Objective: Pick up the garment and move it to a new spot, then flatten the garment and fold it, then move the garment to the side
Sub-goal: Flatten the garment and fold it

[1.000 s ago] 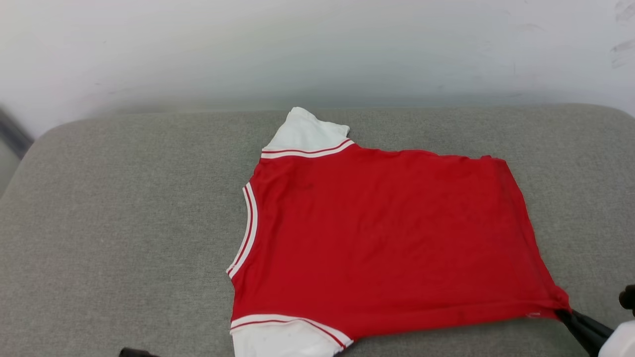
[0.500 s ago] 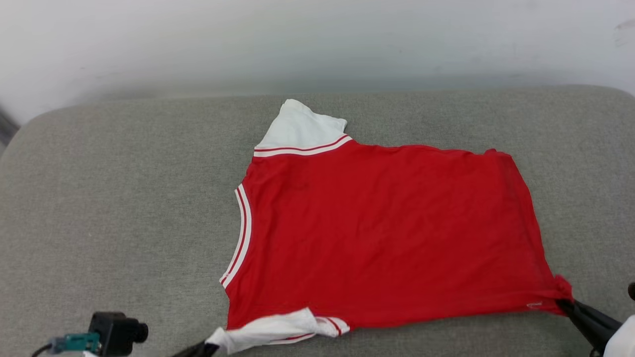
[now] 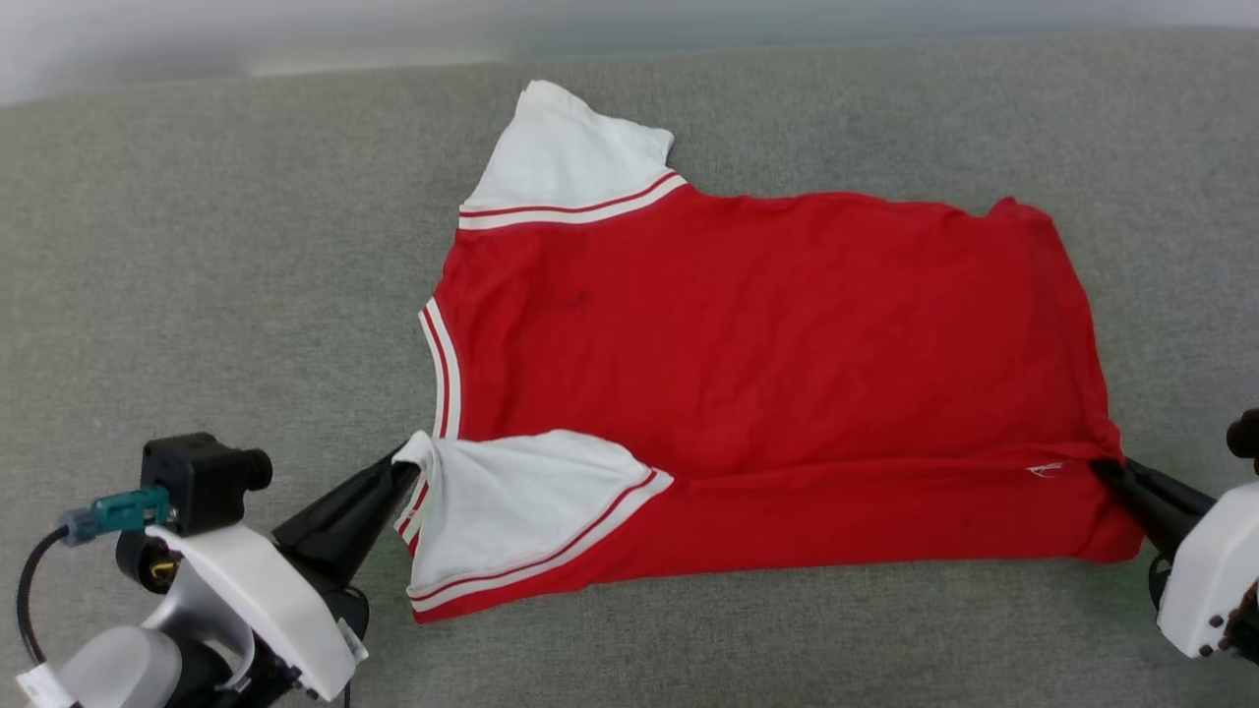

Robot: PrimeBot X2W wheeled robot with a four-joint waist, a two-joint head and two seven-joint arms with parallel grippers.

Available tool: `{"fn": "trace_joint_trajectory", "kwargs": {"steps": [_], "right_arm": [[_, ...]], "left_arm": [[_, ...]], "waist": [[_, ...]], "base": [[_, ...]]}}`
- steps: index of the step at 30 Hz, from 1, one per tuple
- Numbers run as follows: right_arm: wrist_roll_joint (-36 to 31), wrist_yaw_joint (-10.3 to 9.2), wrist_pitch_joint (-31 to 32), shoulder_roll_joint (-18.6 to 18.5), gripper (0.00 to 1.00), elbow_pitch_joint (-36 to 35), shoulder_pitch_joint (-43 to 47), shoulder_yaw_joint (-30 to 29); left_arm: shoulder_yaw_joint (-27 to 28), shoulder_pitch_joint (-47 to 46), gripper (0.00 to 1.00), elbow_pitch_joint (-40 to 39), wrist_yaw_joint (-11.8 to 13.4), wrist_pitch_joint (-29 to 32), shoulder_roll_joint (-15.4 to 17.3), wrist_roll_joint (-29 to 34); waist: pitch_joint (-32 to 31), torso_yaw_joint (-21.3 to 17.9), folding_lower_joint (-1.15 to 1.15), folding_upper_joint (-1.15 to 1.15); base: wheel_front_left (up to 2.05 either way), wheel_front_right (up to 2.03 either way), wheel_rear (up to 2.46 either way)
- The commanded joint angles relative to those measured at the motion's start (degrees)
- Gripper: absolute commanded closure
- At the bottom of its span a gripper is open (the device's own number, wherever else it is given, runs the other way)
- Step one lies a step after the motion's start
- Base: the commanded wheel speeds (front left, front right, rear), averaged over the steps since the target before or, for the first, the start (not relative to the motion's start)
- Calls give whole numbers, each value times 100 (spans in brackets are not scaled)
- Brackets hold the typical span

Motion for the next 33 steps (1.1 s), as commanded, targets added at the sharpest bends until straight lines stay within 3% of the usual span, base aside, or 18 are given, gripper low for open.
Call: {"fn": "trace_joint_trajectory", "kwargs": {"steps": [1,14,15,16,17,24,31,33], "right_arm": [[-53,-3,67,60,100,79,-192,59],[-476,-3,212,322,100,757,-821,342],[-465,-3,217,360,100,821,-828,346],[-481,-3,212,384,78,885,-835,341],[-505,-3,199,405,0,935,-831,344],[-770,-2,-54,487,0,1068,-737,430],[-1047,-3,-6,522,0,1001,-406,268],[-1118,-3,20,546,0,996,-355,191]], "left_arm": [[-9,-212,100,145,-23,-39,-66,24],[-552,-1153,99,1362,-98,-87,-404,231],[-566,-1197,19,1474,-95,-144,-429,291],[-589,-1216,0,1597,-95,-193,-478,312],[-603,-1217,0,1717,-95,-241,-532,324],[-505,-954,0,2114,196,-579,-770,258],[-291,-451,0,1898,933,-604,-720,190],[-260,-358,0,1813,1020,-550,-716,116]], "waist": [[280,-30,-1,0],[534,-11,-1,0],[516,-12,-1,0],[485,-14,-1,0],[448,-17,-1,0],[19,-57,-1,0],[-454,-65,-1,0],[-503,-63,-1,0]], "base": [[0,0,0],[0,0,0],[0,0,0],[0,0,0],[0,0,0],[0,0,0],[0,0,0],[0,0,0]]}}
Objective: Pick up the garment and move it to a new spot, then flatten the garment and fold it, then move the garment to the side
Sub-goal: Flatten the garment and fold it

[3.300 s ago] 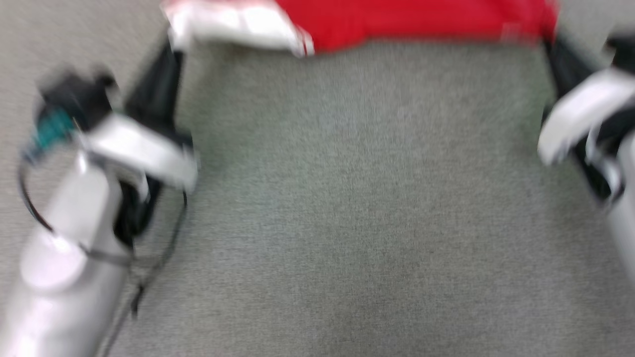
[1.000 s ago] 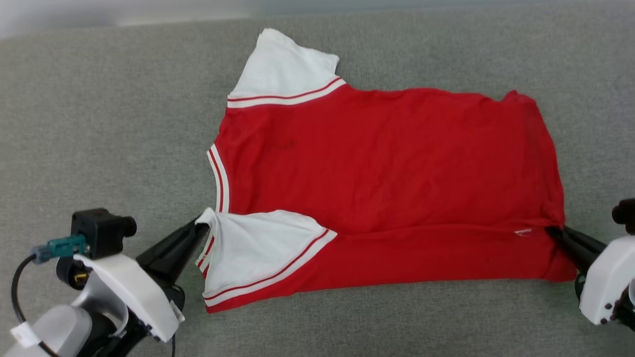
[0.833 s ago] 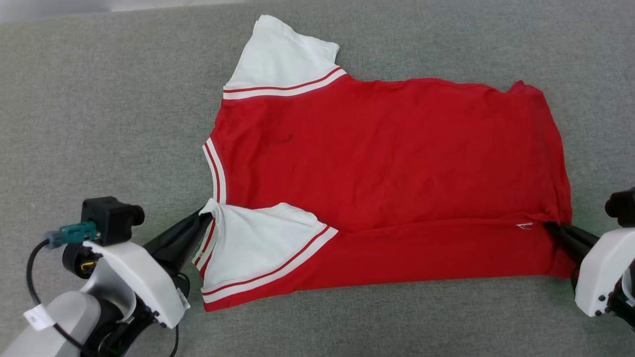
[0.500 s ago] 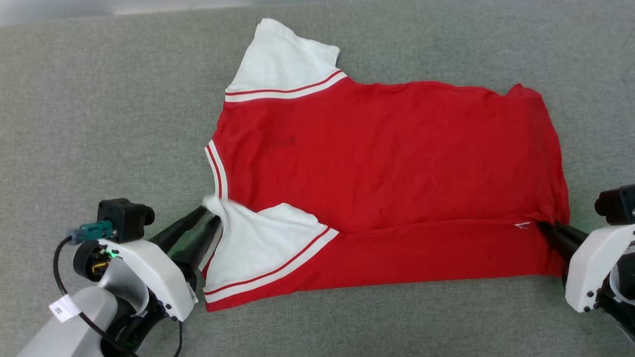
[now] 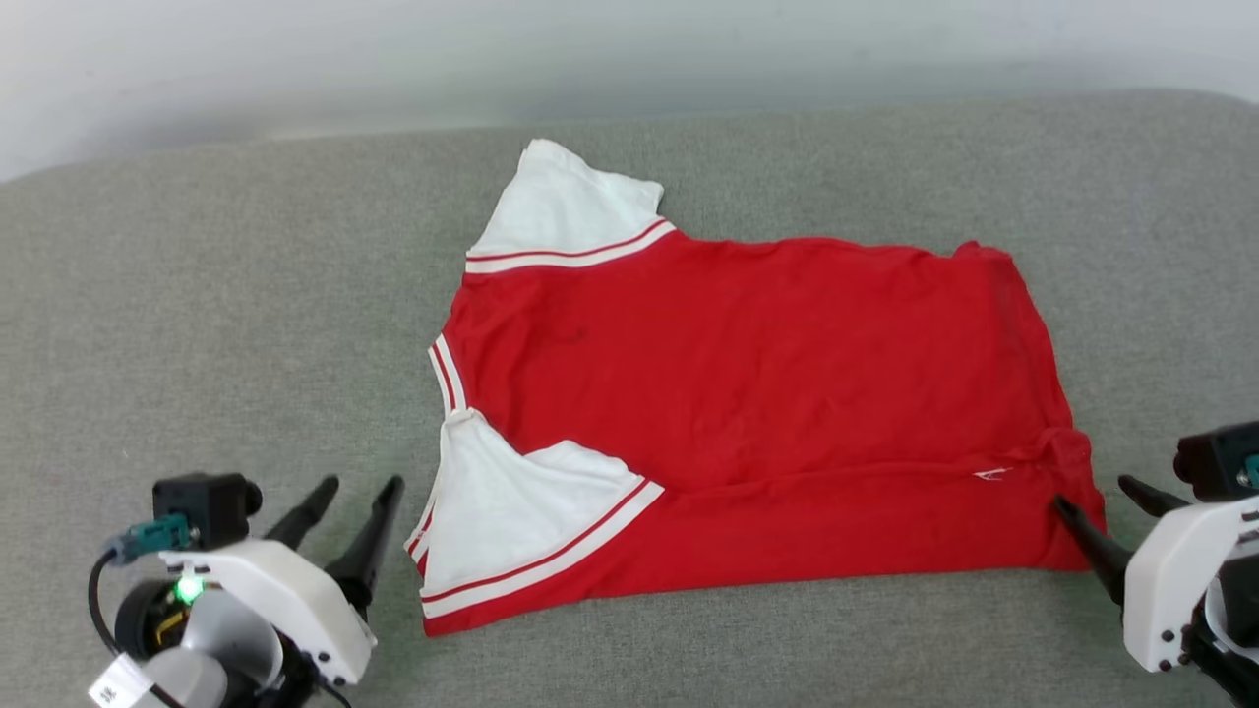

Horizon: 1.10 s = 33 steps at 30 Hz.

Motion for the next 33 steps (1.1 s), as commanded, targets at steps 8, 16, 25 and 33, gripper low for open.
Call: {"fn": "trace_joint_trajectory", "kwargs": {"steps": [8,16,25,33], "right_arm": [[-575,-3,562,692,0,-362,615,-945],[-867,-3,1083,1345,0,-1188,1122,-1472],[-961,-3,1235,1597,0,-1751,1292,-1606],[-1004,-3,1215,1610,0,-1946,1165,-1569]], "left_arm": [[21,891,0,-919,755,708,169,-449],[-206,1236,0,-1514,1143,1109,220,-460],[-370,919,0,-1284,1372,1257,119,-230],[-700,813,0,-684,1431,1642,220,-2]], "waist": [[-265,-13,0,0],[-160,-96,0,0],[130,-233,0,0],[350,-324,0,0]], "base": [[0,0,0],[0,0,0],[0,0,0],[0,0,0]]}}
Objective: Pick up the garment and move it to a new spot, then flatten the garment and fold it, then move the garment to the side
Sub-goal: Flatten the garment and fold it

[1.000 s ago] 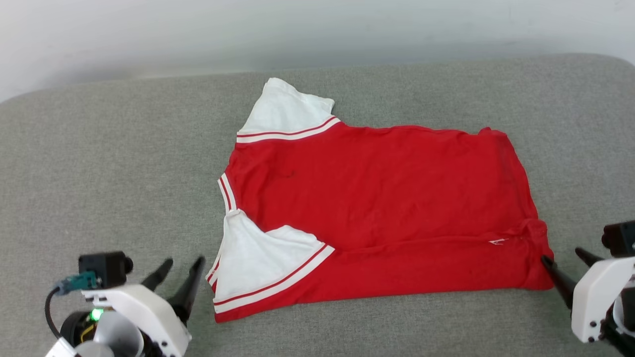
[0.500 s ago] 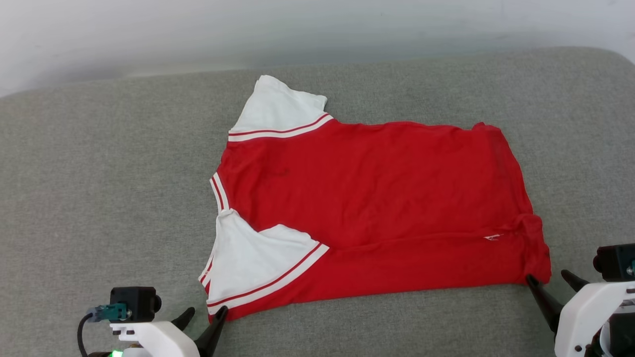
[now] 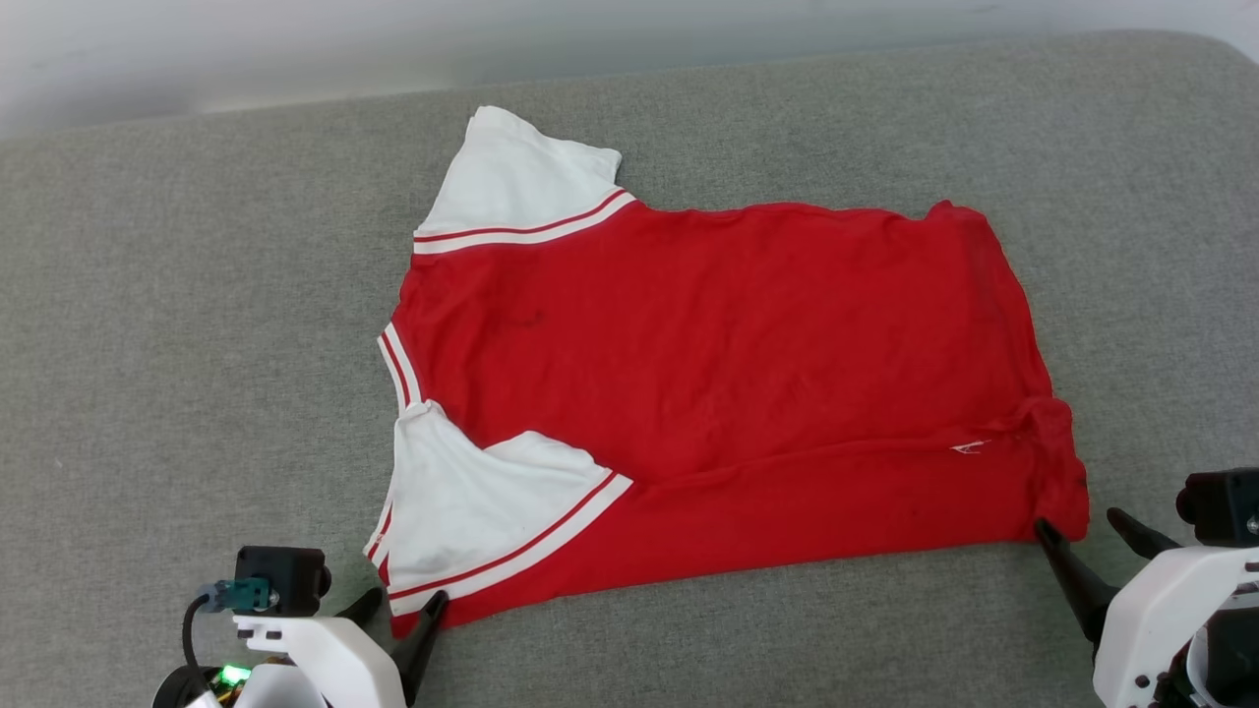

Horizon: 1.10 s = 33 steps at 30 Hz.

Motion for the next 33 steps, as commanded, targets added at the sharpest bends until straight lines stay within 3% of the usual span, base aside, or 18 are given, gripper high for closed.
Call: {"fn": "trace_joint_trajectory", "kwargs": {"steps": [1,2,3,4,8,14,25,33], "right_arm": [[6,-2,-31,18,0,-42,-57,22],[23,-2,-47,8,0,-47,-61,36],[3,-2,-85,-44,0,-48,-66,56],[-32,-2,-96,-90,0,-28,-68,57],[-39,-2,-117,-161,0,-3,-115,34],[-252,-2,-40,-311,0,194,-155,66],[-440,-2,97,-200,0,1073,-412,-119],[-421,-4,124,-58,0,1697,-445,-184]], "left_arm": [[-128,56,0,309,9,189,-22,-31],[-175,68,0,372,-14,246,-53,-62],[-209,72,47,426,-53,283,-88,-94],[-237,72,100,468,-91,304,-124,-130],[-228,47,100,498,-248,148,-268,-197],[-159,-38,100,53,-386,-120,-217,-85],[-18,-208,100,-949,-328,-311,-6,141],[-27,-241,100,-1209,-287,-258,124,235]], "waist": [[28,-8,1,0],[35,-8,1,0],[35,-5,1,0],[28,0,1,0],[-56,45,1,0],[-194,185,1,0],[-18,549,1,0],[236,738,1,0]], "base": [[0,0,0],[0,0,0],[0,0,0],[0,0,0],[0,0,0],[0,0,0],[0,0,0],[0,0,0]]}}
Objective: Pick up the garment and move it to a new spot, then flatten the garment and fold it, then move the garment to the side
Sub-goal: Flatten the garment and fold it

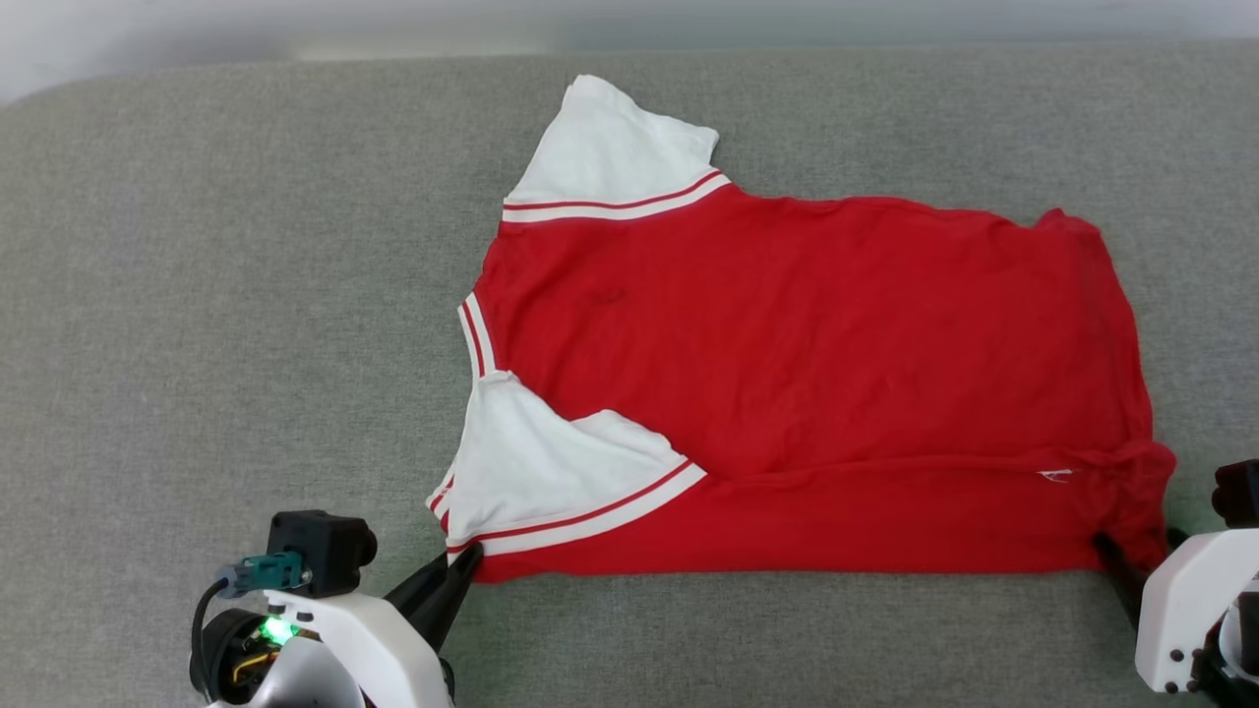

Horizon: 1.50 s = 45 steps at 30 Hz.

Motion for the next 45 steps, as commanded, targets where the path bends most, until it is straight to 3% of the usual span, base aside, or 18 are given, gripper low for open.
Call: {"fn": "trace_joint_trajectory", "kwargs": {"steps": [1,2,3,4,5,6,19,33,45], "right_arm": [[57,-7,136,120,0,306,59,125],[104,-6,191,133,0,360,76,193],[157,-4,238,137,9,402,105,270],[214,2,273,157,46,436,127,327],[246,3,289,170,66,459,135,361],[273,3,293,173,100,470,135,379],[332,-8,278,-117,100,-64,407,31],[523,-10,1018,-532,100,-1216,1465,-156],[501,-9,839,-311,100,-818,1379,-16]], "left_arm": [[2,-59,100,-17,8,28,39,32],[-3,-65,100,-16,-7,39,42,18],[-6,-68,100,-6,-22,52,45,-1],[-16,-70,100,16,-31,66,61,6],[-33,-84,100,39,-34,99,85,35],[-55,-100,100,58,-35,114,102,59],[-187,249,100,211,-37,331,405,21],[-323,1052,100,-142,92,560,914,-161],[-589,1003,100,431,-202,460,532,-216]], "waist": [[88,62,0,0],[111,72,0,0],[127,81,0,0],[138,88,0,0],[147,93,0,0],[149,96,0,0],[-453,-39,0,0],[-924,-201,0,0],[-900,-268,0,0]], "base": [[0,0,0],[0,0,0],[0,0,0],[0,0,0],[0,0,0],[0,0,0],[0,0,0],[0,0,0],[0,0,0]]}}
